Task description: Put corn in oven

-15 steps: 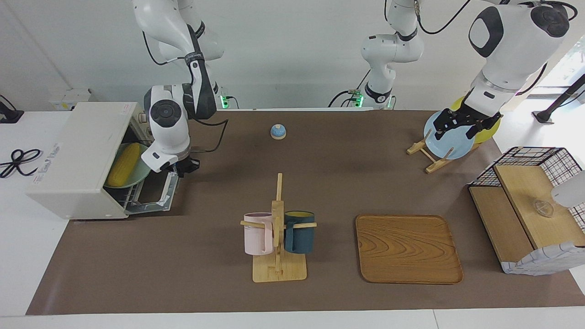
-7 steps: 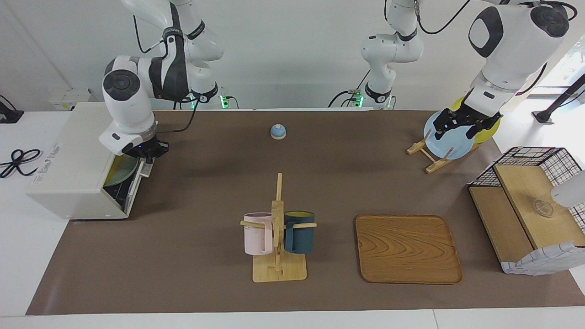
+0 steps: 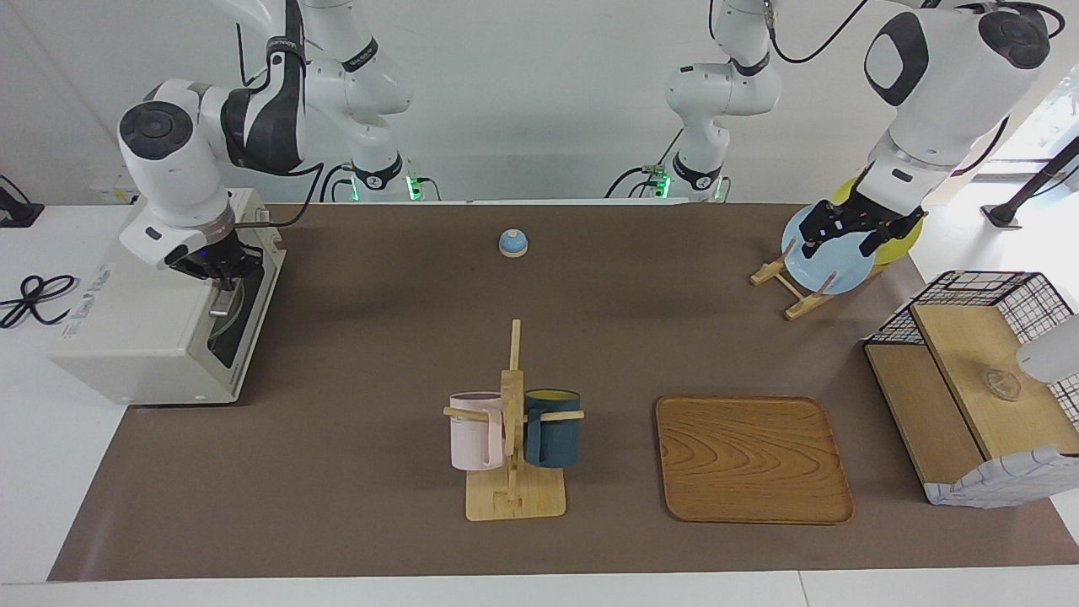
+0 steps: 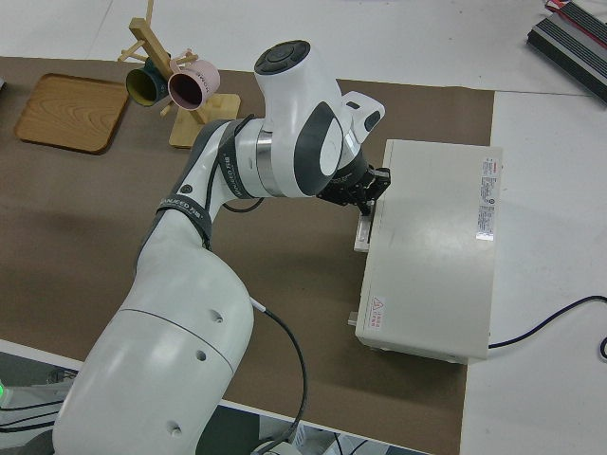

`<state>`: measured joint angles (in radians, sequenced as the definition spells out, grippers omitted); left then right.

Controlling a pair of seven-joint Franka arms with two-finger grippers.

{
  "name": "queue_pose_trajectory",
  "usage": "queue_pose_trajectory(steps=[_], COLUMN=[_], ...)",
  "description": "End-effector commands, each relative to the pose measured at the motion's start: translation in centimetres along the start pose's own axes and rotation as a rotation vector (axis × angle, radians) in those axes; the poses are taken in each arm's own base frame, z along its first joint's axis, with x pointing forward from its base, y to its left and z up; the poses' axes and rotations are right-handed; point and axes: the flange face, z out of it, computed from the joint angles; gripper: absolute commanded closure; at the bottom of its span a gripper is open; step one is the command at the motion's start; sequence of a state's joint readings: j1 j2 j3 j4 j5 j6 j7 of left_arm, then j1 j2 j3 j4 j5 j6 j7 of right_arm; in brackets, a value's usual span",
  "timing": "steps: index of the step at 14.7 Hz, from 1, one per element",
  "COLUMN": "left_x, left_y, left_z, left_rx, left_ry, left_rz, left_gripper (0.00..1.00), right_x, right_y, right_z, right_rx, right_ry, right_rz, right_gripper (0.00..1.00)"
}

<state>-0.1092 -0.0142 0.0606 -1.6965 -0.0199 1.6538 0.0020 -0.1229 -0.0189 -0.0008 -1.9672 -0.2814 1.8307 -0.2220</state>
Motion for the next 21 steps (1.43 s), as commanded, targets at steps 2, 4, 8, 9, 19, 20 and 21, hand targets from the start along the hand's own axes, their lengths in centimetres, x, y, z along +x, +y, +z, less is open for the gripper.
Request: queue_pose_trajectory(steps=[2, 4, 8, 9, 19, 20, 21], left_x=[-0.2, -0.2, -0.2, -0.2, -0.2, -0.2, -0.2], left_y=[-0.3, -0.3, -0.3, -0.3, -0.3, -0.3, -0.3], left_z=[-0.5, -0.5, -0.5, -0.5, -0.5, -0.5, -0.5], left_rx=[0.021, 0.021, 0.021, 0.021, 0.021, 0.021, 0.021], left_ry=[0.015, 0.015, 0.015, 0.015, 0.015, 0.015, 0.015], left_rz=[0.005, 0.005, 0.005, 0.005, 0.005, 0.005, 0.005], left_gripper=[0.00, 0.00, 0.00, 0.00, 0.00, 0.00, 0.00], right_x=[-0.1, 0.1, 1.0, 1.4, 1.6, 1.5, 1.4], right_y=[0.5, -0.2, -2.4, -3.4, -7.6, -7.7, -7.8], right_z=[-4.2, -6.3, -10.2, -11.3, -12.5, -12.5, -12.4], right_rx=[0.053, 0.116, 0.188, 0.185, 0.226, 0.228, 0.229], right_ry=[-0.005, 0.036, 0.125, 0.138, 0.094, 0.091, 0.079], right_rz=[0.014, 0.027, 0.007, -0.010, -0.027, -0.027, -0.030], right_gripper=[1.00, 0.82, 0.00, 0.00, 0.00, 0.00, 0.00])
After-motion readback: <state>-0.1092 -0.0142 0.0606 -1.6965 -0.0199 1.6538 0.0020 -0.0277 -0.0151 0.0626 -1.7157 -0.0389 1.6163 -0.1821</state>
